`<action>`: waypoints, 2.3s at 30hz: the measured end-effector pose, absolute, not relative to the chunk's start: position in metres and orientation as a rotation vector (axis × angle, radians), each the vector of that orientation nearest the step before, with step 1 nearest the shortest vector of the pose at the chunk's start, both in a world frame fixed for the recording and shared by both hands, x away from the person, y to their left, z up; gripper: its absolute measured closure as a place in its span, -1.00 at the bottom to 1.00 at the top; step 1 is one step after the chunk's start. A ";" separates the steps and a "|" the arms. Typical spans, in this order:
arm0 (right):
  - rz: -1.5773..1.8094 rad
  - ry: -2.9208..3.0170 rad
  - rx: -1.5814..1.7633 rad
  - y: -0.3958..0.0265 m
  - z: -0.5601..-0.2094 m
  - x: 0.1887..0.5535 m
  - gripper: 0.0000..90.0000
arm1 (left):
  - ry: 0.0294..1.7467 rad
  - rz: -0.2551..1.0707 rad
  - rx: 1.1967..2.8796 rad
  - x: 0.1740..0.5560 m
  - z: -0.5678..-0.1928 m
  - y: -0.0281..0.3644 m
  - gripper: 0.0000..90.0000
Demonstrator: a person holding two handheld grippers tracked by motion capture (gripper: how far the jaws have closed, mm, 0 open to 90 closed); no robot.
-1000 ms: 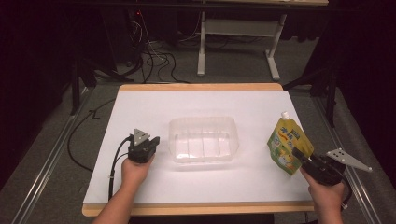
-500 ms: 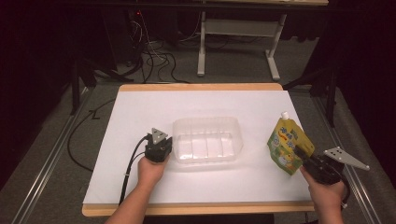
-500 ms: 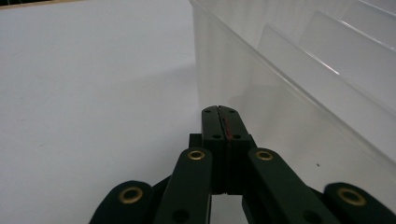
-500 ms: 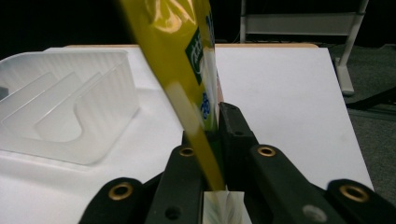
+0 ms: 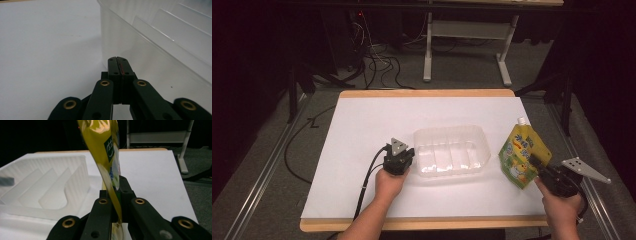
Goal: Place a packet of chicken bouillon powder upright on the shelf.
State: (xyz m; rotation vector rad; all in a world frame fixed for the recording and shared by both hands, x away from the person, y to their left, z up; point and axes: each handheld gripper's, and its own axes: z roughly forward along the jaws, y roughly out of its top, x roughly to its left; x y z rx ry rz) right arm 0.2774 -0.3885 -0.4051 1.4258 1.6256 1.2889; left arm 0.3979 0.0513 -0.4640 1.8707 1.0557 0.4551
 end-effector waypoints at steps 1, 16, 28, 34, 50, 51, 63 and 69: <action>1.294 1.614 1.421 -0.388 -0.404 0.277 1.00 | 1.055 0.454 1.870 0.398 -0.464 0.050 1.00; 1.386 1.464 1.375 -0.386 -0.374 0.260 1.00 | 0.999 0.514 1.900 0.393 -0.447 0.076 0.82; 1.433 1.473 1.298 -0.359 -0.346 0.258 1.00 | 1.024 0.501 1.810 0.370 -0.452 0.142 0.29; 1.487 1.482 1.276 -0.342 -0.329 0.264 1.00 | 0.985 0.528 1.833 0.367 -0.452 0.143 0.13; 1.552 1.506 1.294 -0.283 -0.332 0.303 1.00 | 0.873 0.465 1.813 0.352 -0.444 0.124 -0.09; 1.559 1.507 1.296 -0.280 -0.332 0.305 1.00 | 0.865 0.461 1.812 0.351 -0.443 0.121 -0.10; 1.559 1.535 1.295 -0.255 -0.341 0.323 1.00 | 0.769 0.405 1.831 0.343 -0.442 0.087 -0.12; 1.561 1.548 1.287 -0.245 -0.343 0.328 1.00 | 0.756 0.387 1.837 0.345 -0.444 0.069 -0.09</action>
